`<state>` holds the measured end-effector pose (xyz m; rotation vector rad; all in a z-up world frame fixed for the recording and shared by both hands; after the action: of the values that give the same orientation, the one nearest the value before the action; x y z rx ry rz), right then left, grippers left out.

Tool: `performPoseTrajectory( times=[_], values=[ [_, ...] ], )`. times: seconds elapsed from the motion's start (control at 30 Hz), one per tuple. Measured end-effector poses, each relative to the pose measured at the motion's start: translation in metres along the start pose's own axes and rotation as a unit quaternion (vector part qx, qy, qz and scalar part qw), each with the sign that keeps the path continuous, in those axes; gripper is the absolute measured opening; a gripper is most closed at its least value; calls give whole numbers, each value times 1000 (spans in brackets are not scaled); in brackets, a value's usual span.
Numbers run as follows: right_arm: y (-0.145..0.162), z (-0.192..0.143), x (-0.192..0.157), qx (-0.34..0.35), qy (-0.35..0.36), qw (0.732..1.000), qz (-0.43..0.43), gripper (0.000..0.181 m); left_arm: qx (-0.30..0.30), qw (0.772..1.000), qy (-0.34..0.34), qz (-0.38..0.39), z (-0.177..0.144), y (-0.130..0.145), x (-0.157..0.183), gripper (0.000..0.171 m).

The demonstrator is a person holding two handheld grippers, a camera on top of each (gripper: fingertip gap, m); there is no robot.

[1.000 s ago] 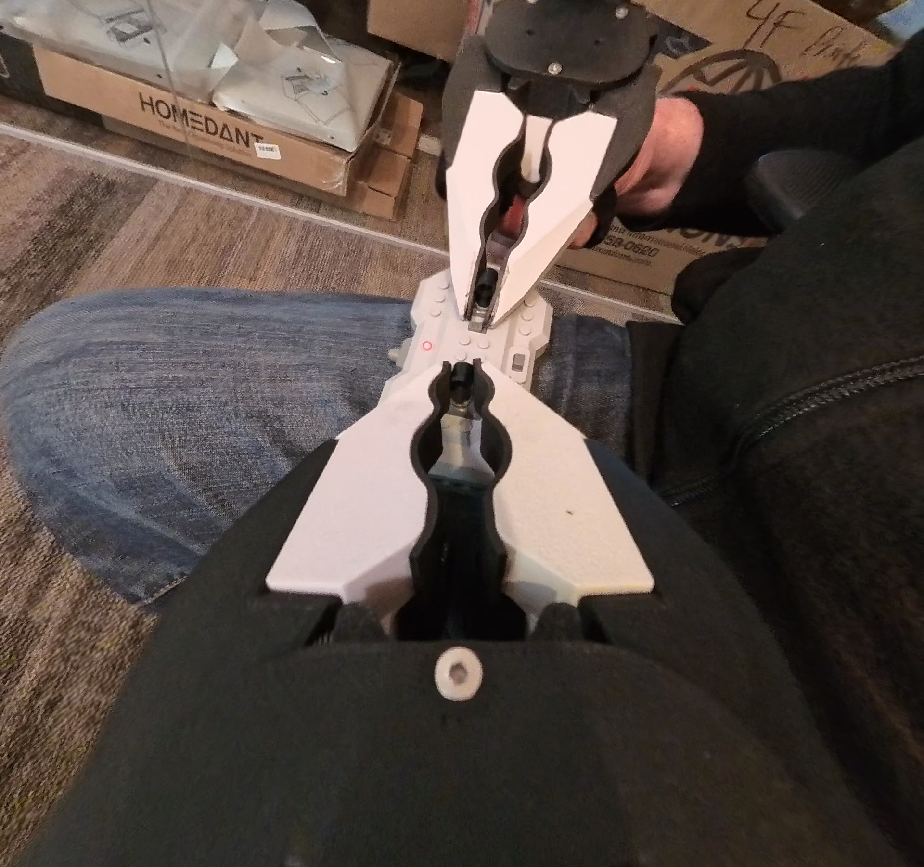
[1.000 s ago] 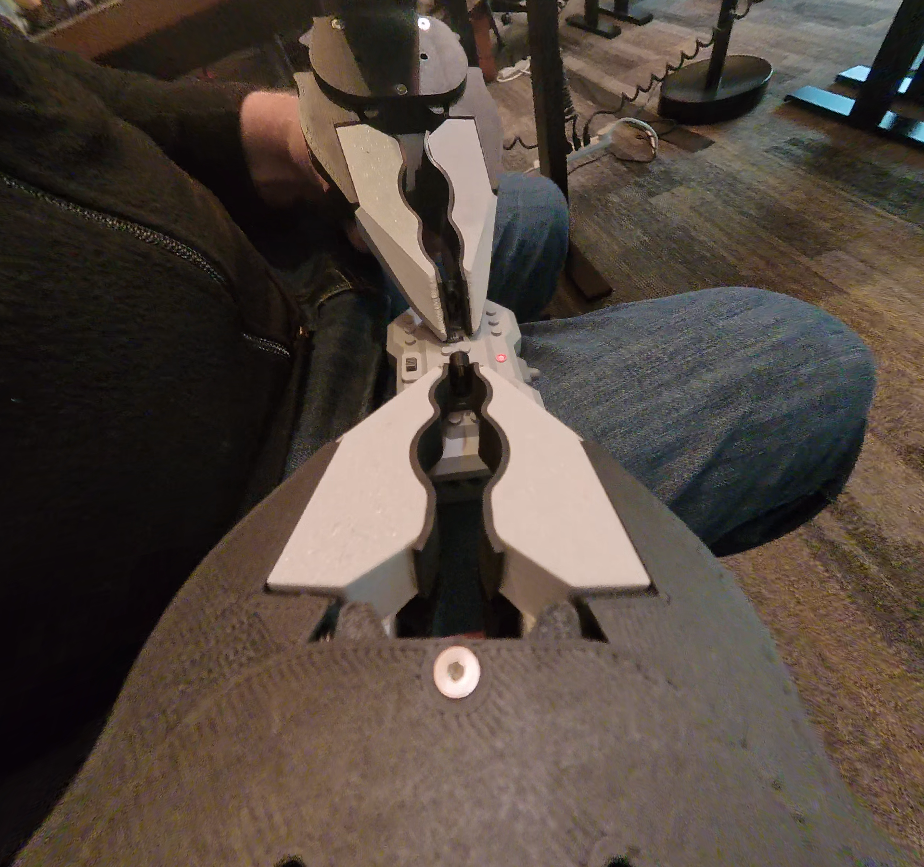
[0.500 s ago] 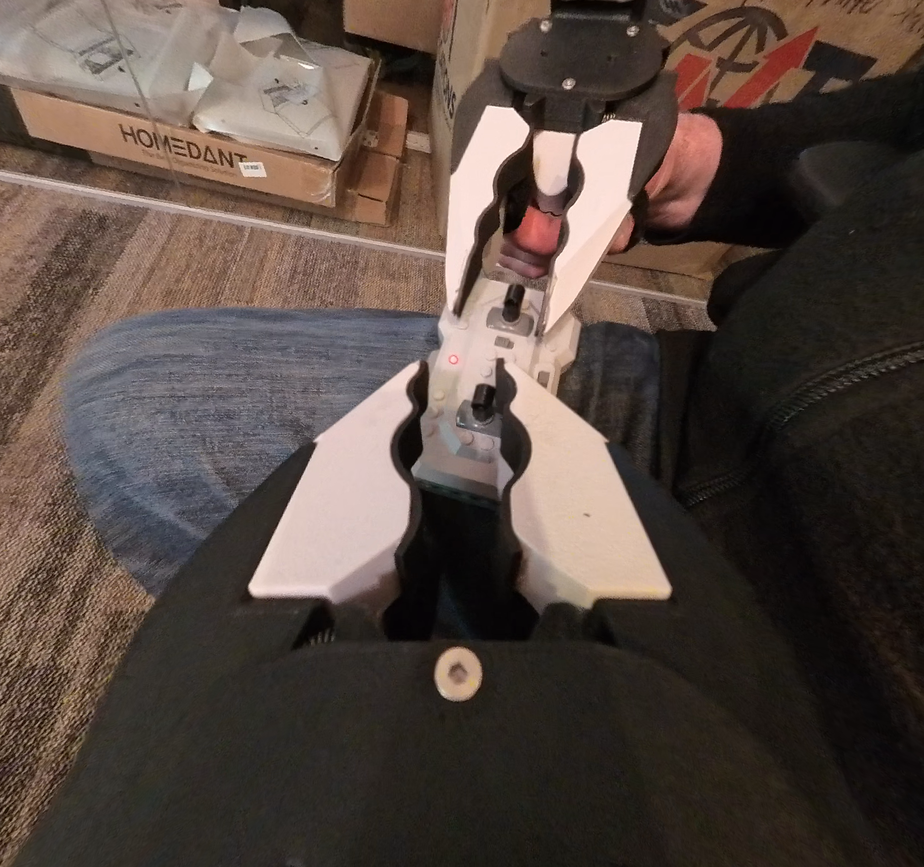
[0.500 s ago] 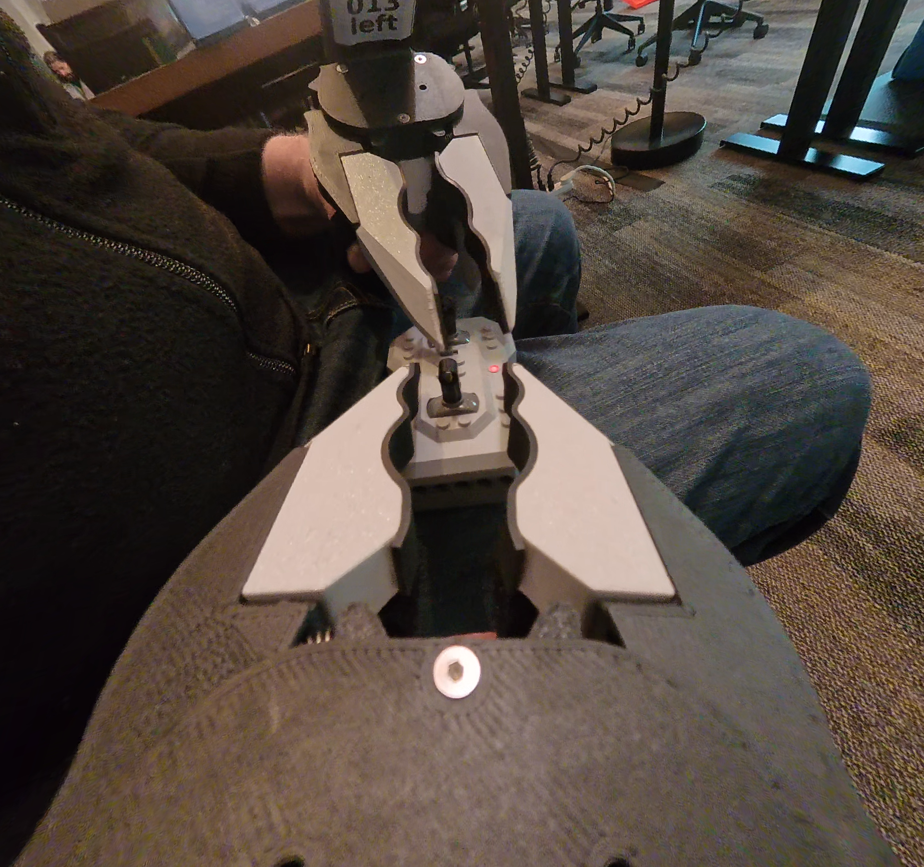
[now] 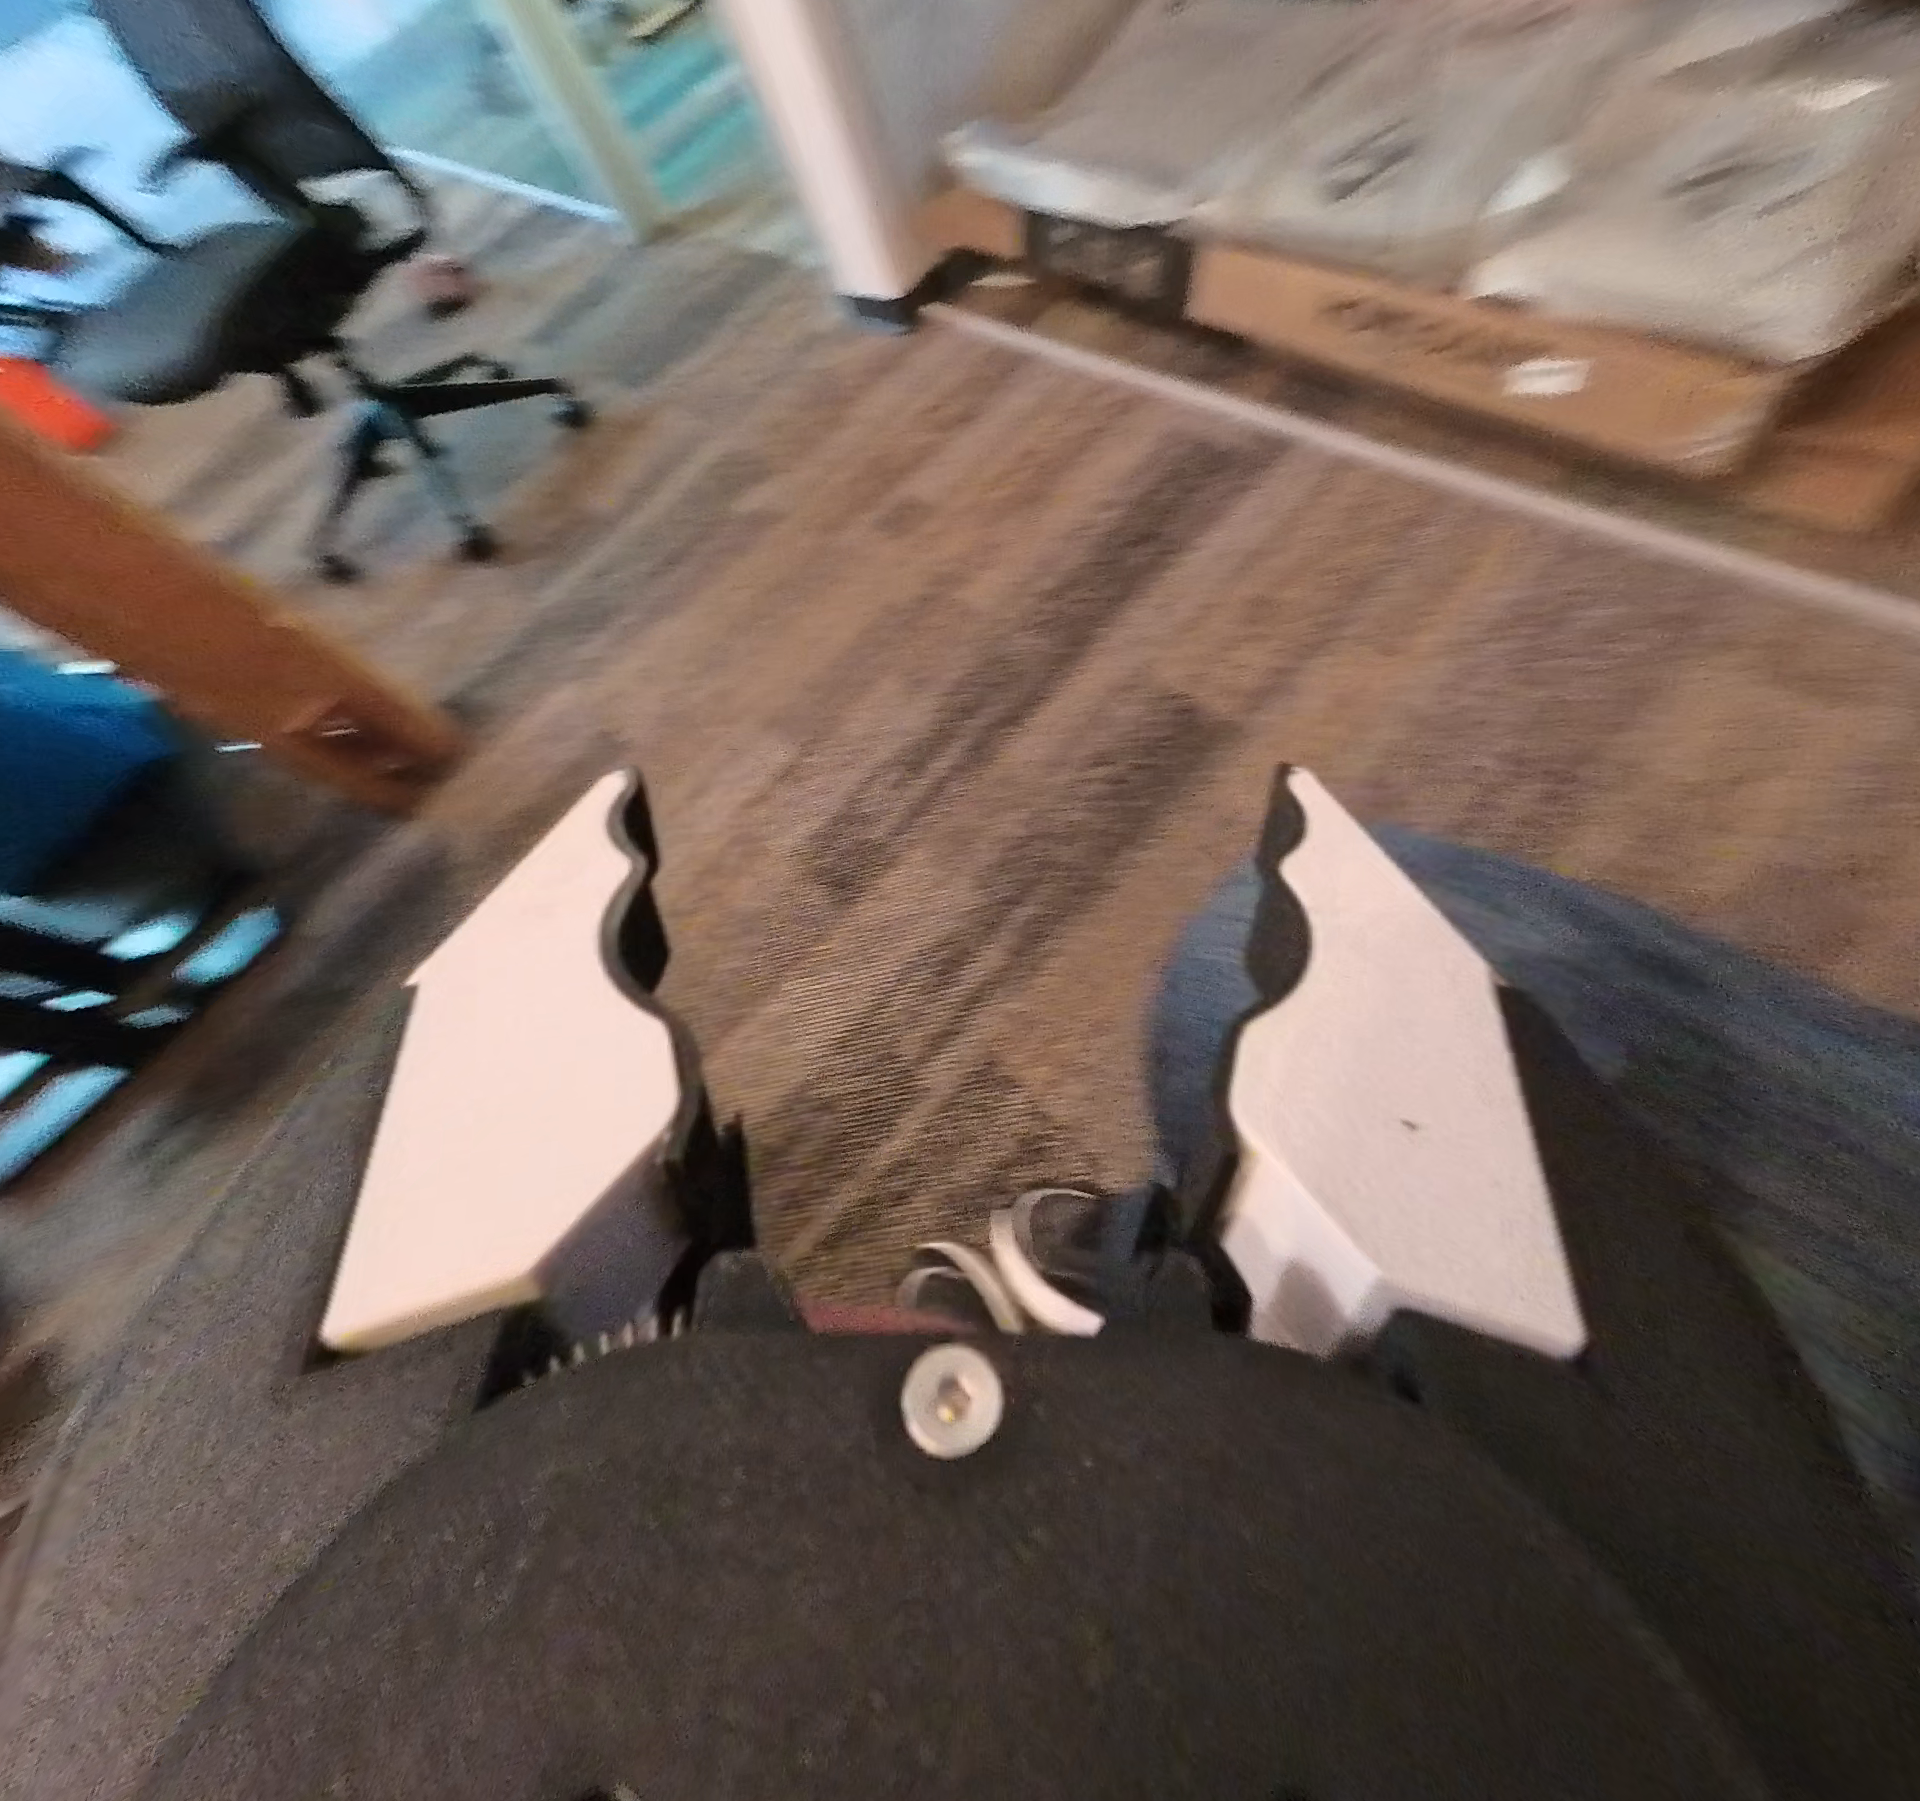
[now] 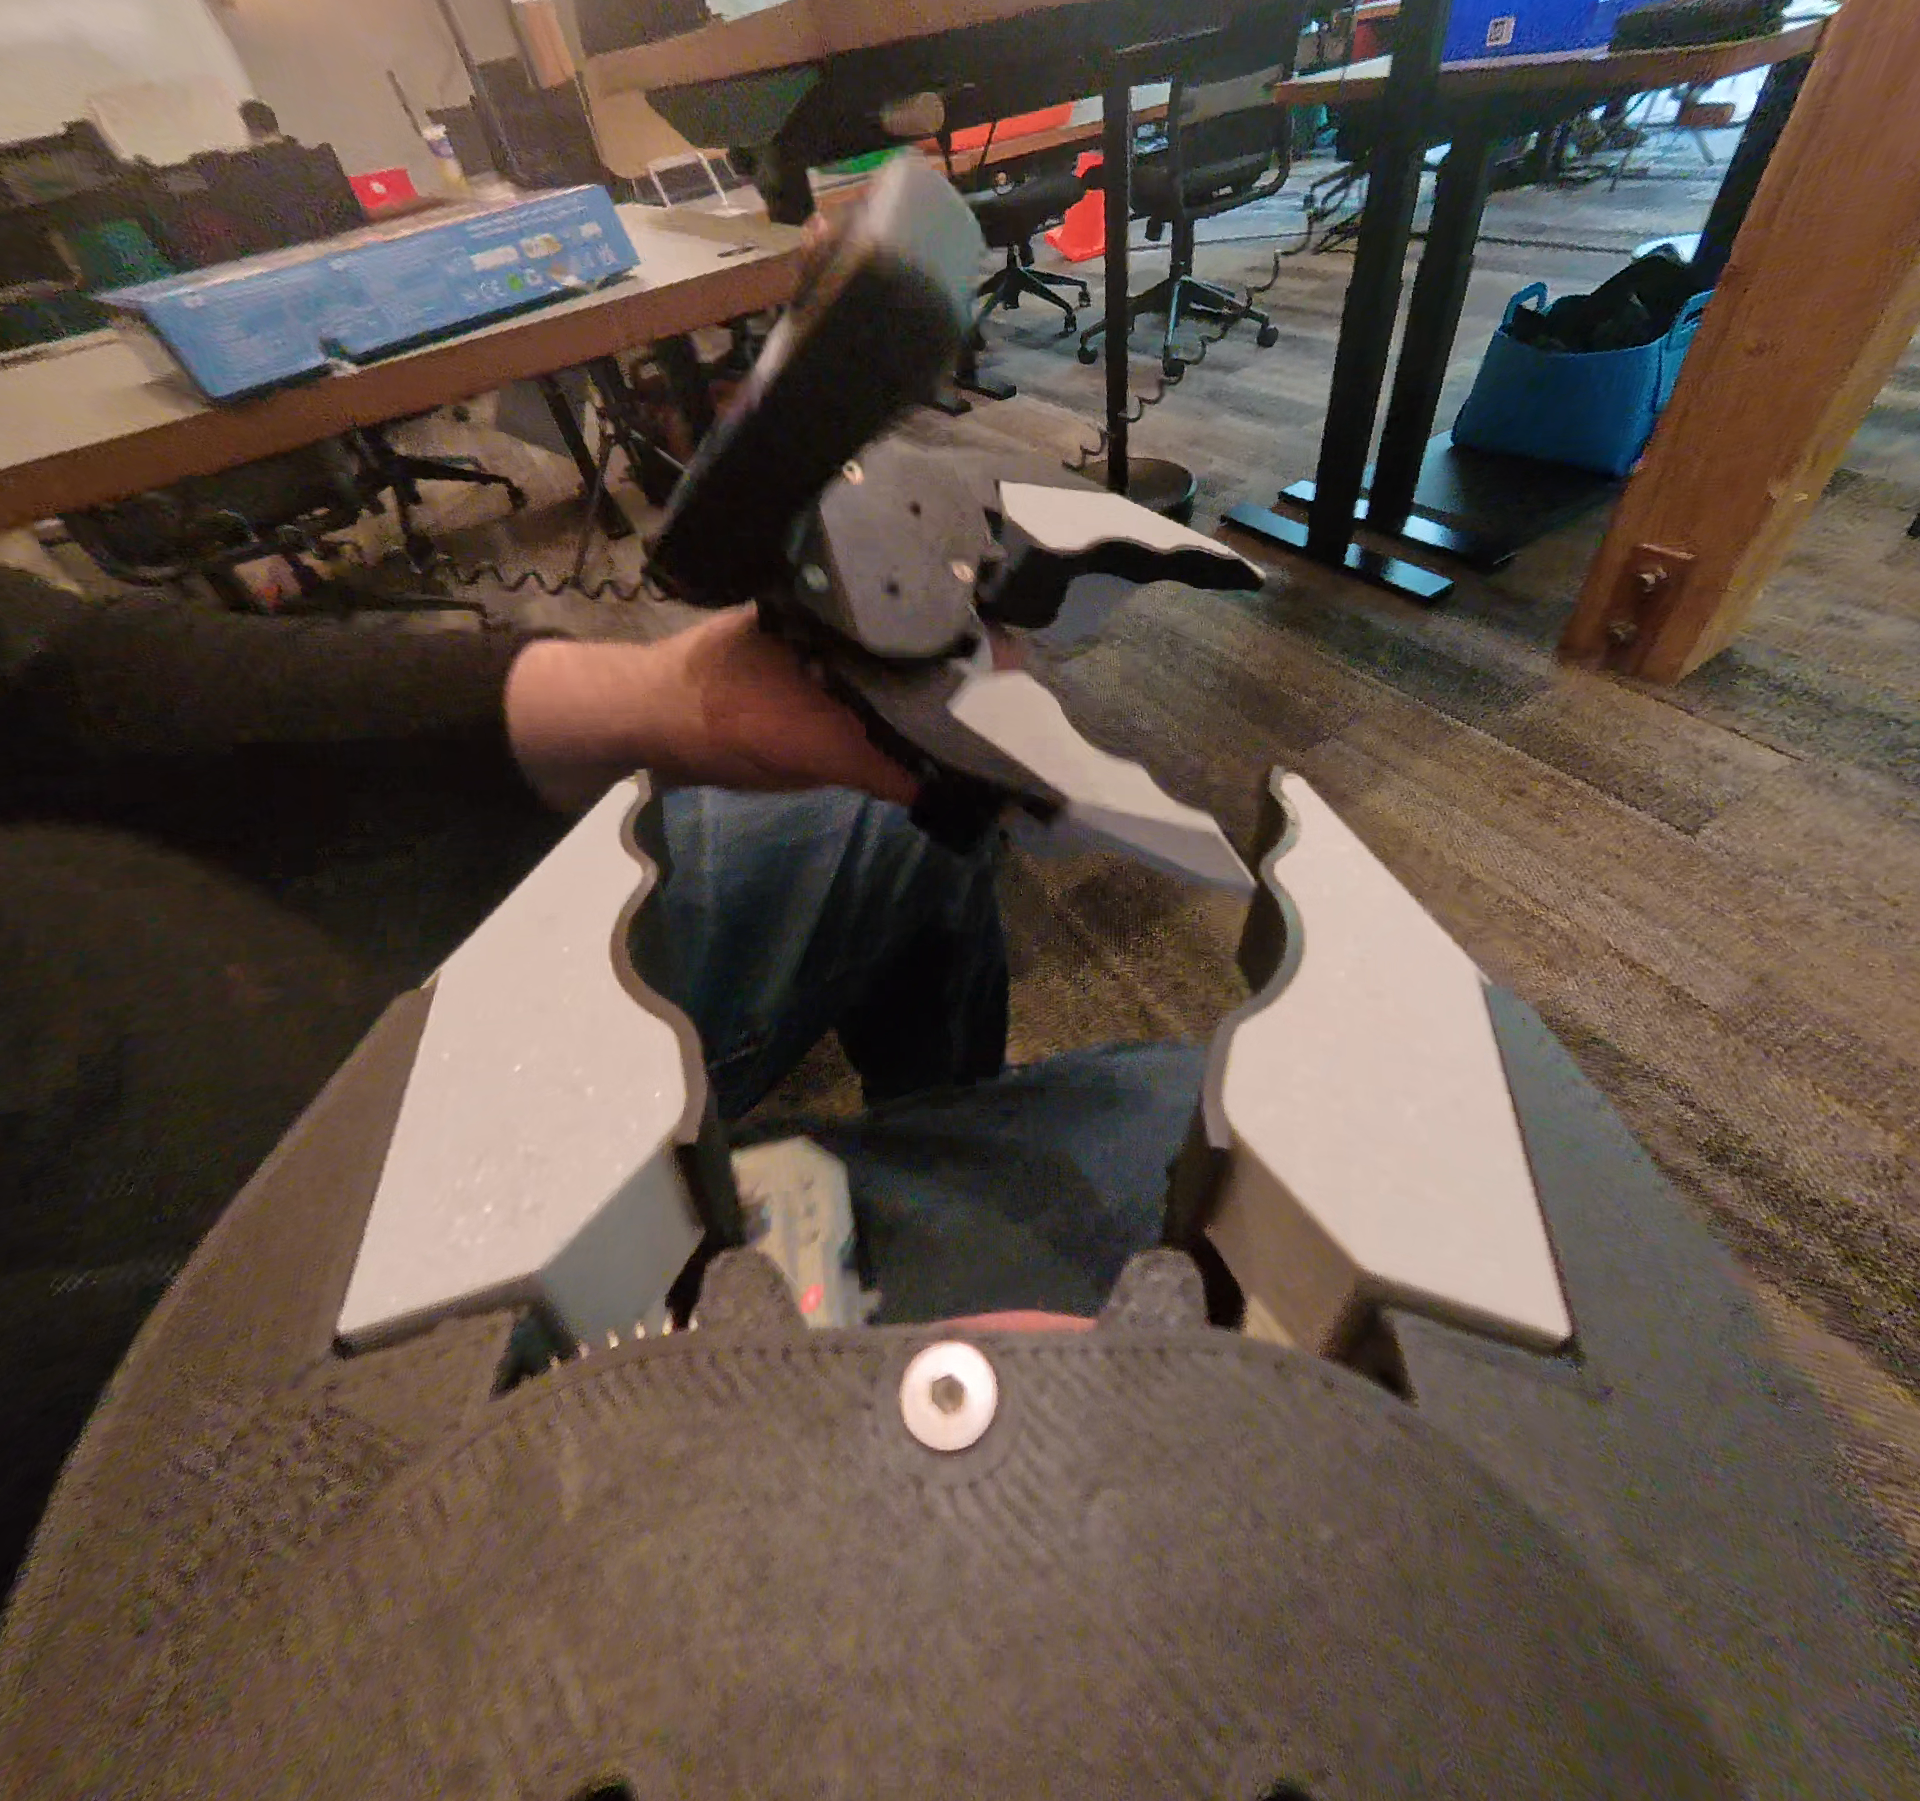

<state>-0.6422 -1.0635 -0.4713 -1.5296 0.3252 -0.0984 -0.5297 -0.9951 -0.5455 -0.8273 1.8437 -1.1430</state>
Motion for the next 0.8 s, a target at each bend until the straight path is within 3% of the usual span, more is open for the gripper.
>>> performPoseTrajectory(
  times=[0.13,0.23,0.63,0.73,0.8],
  values=[
    [-7,40,16,2,21,1000,10,117,-21,991,-116,59,35,10,-38,126],
    [3,60,30,-11,44,999,20,118,-35,984,-158,69,56,17,-49,127],
    [28,68,58,-31,73,996,36,100,-47,978,-190,78,72,26,-52,126],
    [31,66,59,-46,78,995,32,97,-63,970,-206,112,67,30,-59,124],
    [33,67,55,-58,72,995,31,85,-72,962,-218,147,65,30,-65,113]
  ],
)
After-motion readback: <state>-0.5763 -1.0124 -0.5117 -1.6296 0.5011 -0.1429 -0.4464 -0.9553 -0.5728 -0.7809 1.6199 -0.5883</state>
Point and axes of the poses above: each gripper's, where its closed fingertips meet, z out along the fingers, y out of its underside, x = y × z across the jaws, the point moved 1 cm from there along -z, back along the fingers, and after that the axes turned 12 degrees about x, right-handed, at the moved point
